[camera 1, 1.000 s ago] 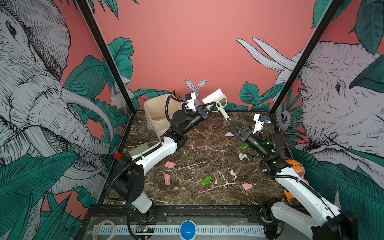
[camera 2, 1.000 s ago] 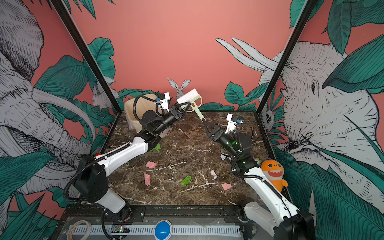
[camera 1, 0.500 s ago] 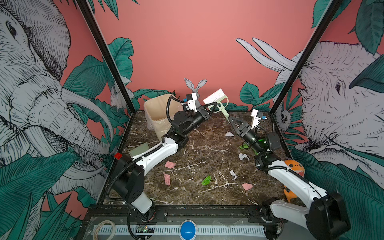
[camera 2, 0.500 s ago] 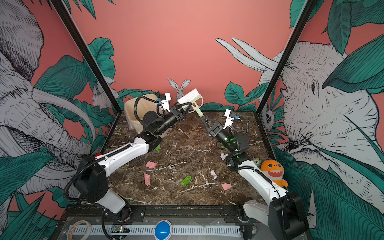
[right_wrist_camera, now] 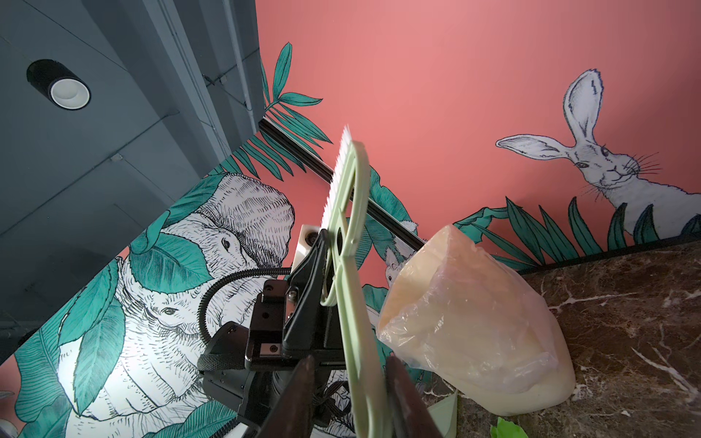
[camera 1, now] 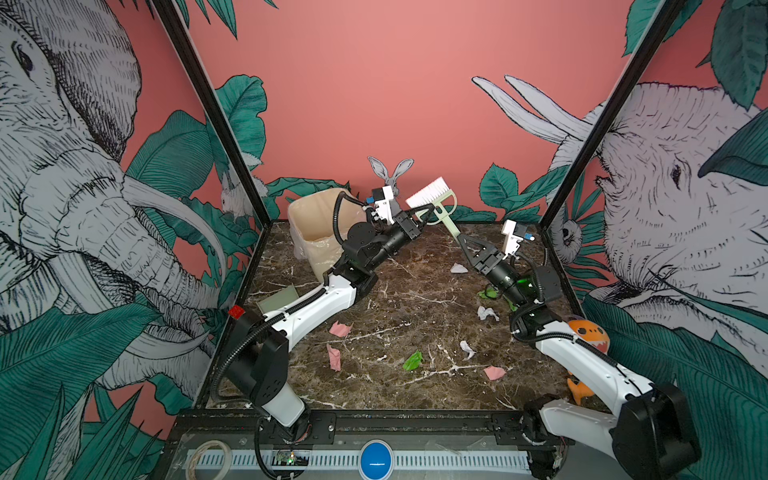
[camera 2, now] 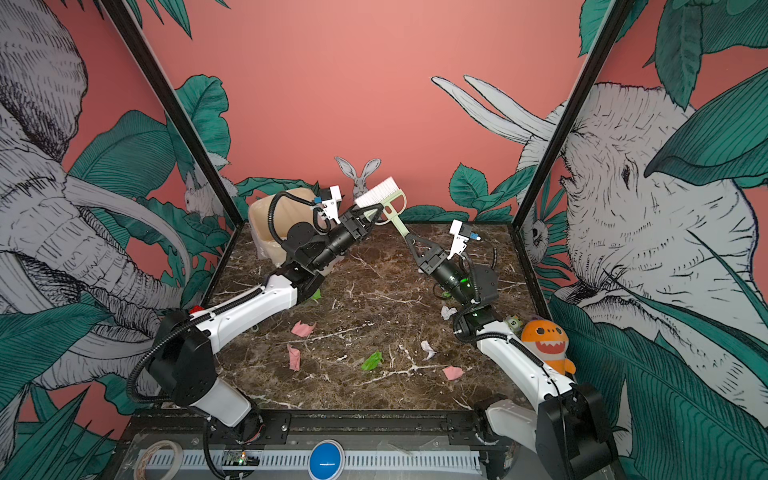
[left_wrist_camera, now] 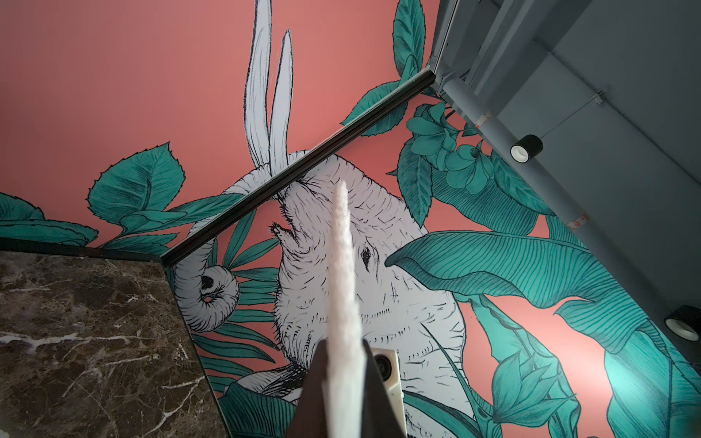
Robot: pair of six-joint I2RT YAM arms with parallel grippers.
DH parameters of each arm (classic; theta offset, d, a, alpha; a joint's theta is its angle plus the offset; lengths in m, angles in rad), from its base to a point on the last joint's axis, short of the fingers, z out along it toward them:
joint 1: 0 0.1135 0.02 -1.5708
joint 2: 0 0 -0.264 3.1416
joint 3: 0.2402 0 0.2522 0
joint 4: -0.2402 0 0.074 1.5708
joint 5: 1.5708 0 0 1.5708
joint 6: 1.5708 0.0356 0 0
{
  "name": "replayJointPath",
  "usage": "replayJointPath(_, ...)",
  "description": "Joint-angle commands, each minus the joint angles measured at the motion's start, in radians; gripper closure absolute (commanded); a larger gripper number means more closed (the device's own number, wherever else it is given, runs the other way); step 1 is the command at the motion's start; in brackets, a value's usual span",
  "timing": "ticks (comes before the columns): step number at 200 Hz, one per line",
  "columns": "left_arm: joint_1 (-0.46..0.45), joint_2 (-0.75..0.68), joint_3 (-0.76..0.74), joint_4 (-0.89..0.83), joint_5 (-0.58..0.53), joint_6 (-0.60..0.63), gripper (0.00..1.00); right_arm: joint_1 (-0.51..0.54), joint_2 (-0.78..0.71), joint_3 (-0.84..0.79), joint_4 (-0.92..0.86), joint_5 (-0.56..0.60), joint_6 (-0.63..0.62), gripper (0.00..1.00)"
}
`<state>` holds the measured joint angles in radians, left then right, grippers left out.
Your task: Sweep away the paper scraps from the table
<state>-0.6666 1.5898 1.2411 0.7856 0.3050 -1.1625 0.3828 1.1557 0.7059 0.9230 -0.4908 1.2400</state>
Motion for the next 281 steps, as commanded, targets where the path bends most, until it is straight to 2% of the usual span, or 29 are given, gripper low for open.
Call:
replayJointPath(1, -0.002, -0.028, 0.030, -0.002, -0.001, 0.013, 1.00, -0.004, -0.002, 0.000, 0.078, -0.009, 0.087, 0.72)
replayJointPath(104, -0.002, -0.020, 0.039, -0.032, 0.034, 0.006, 1.00, -0.011, 0.019, 0.006, 0.106, -0.024, 0.121, 0.82)
replayJointPath(188, -0.002, -0.030, 0.015, -0.036, 0.042, 0.001, 1.00, -0.011, 0.020, -0.002, 0.128, -0.009, 0.131, 0.84)
replayJointPath(205, -0.002, -0.030, 0.015, -0.038, 0.045, 0.002, 1.00, -0.011, 0.022, 0.000, 0.128, -0.014, 0.131, 0.91)
replayJointPath(213, -0.002, -0.028, 0.014, -0.039, 0.046, -0.001, 1.00, -0.010, 0.023, 0.000, 0.127, -0.018, 0.131, 1.00)
replayJointPath(269, -0.002, -0.036, 0.006, -0.049, 0.039, 0.011, 1.00, -0.010, 0.011, -0.003, 0.099, -0.040, 0.131, 1.00)
replayJointPath(272, -0.001, -0.036, 0.006, -0.051, 0.039, 0.013, 0.92, -0.010, 0.006, -0.004, 0.094, -0.039, 0.131, 1.00)
replayJointPath(281, -0.001, -0.040, 0.010, -0.060, 0.039, 0.023, 0.59, -0.010, -0.003, -0.006, 0.074, -0.037, 0.131, 1.00)
